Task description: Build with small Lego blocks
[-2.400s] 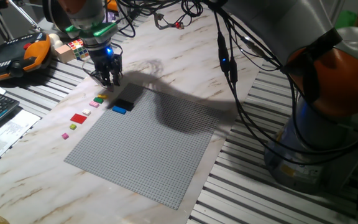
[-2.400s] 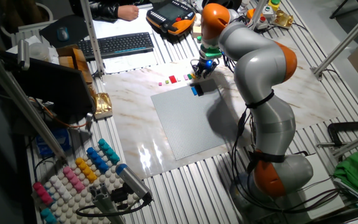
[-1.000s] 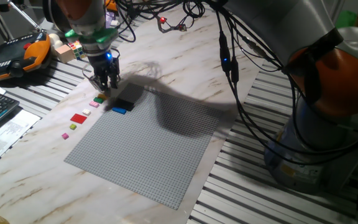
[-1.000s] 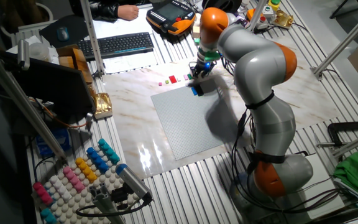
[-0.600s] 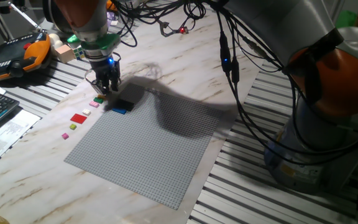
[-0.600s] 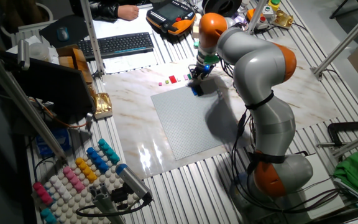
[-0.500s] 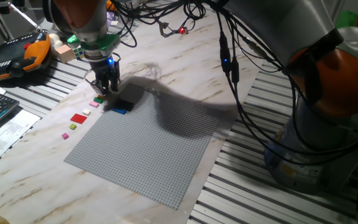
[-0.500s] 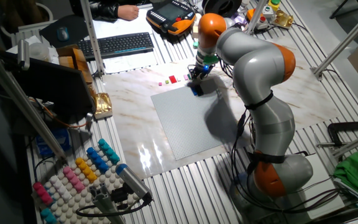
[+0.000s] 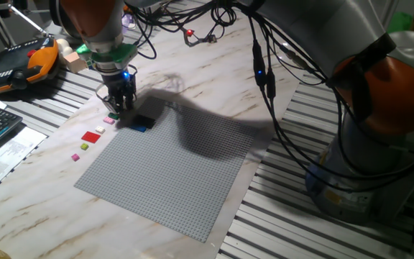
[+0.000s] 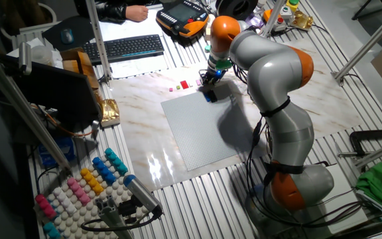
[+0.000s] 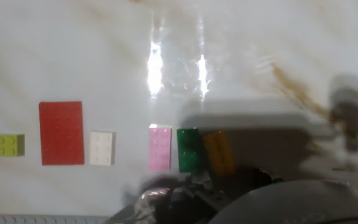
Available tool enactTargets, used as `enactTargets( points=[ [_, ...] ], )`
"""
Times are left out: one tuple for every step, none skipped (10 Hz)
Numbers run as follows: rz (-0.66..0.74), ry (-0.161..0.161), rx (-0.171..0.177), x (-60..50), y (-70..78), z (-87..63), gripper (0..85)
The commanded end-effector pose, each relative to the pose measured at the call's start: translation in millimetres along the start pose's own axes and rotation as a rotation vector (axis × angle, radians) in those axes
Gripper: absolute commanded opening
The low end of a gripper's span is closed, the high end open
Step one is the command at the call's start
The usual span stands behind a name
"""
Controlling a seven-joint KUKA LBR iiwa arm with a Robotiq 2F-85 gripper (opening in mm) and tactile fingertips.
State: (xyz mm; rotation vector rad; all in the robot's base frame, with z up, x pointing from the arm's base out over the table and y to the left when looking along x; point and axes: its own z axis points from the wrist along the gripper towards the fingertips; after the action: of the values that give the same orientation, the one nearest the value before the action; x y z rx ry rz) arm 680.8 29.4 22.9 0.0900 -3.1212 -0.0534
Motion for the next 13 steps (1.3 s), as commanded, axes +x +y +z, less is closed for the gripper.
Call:
enactTargets(
  points=[
    [-0.002, 0.000, 0.001, -4.5, -0.3, -0.5, 43.3],
    [-0.006, 0.000, -0.002, -8.2, -2.1, 0.9, 43.3],
    [-0.011, -0.002, -0.001, -10.8, -2.4, 2.2, 43.0],
    [-0.014, 0.000, -0.002, -14.8, -2.8, 1.5, 43.0],
    [-0.016, 0.000, -0.005, -17.1, -3.6, 1.3, 42.0],
    [-0.016, -0.002, -0.006, -18.5, -4.0, 2.1, 40.3],
    [-0.016, -0.002, -0.014, -18.9, -3.8, 2.7, 35.7],
    [-0.016, -0.001, -0.014, -18.8, -3.3, 2.3, 31.7],
    [-0.019, 0.004, -0.017, -18.7, -3.3, 2.1, 28.0],
    [-0.019, 0.009, -0.024, -18.4, -3.2, 1.6, 22.3],
    [-0.021, 0.018, -0.027, -17.7, -3.0, 0.6, 14.7],
    [-0.016, 0.023, -0.025, -15.3, -2.5, -2.5, 14.7],
    [-0.002, 0.029, -0.025, -12.2, -2.1, -7.1, 14.3]
  ],
)
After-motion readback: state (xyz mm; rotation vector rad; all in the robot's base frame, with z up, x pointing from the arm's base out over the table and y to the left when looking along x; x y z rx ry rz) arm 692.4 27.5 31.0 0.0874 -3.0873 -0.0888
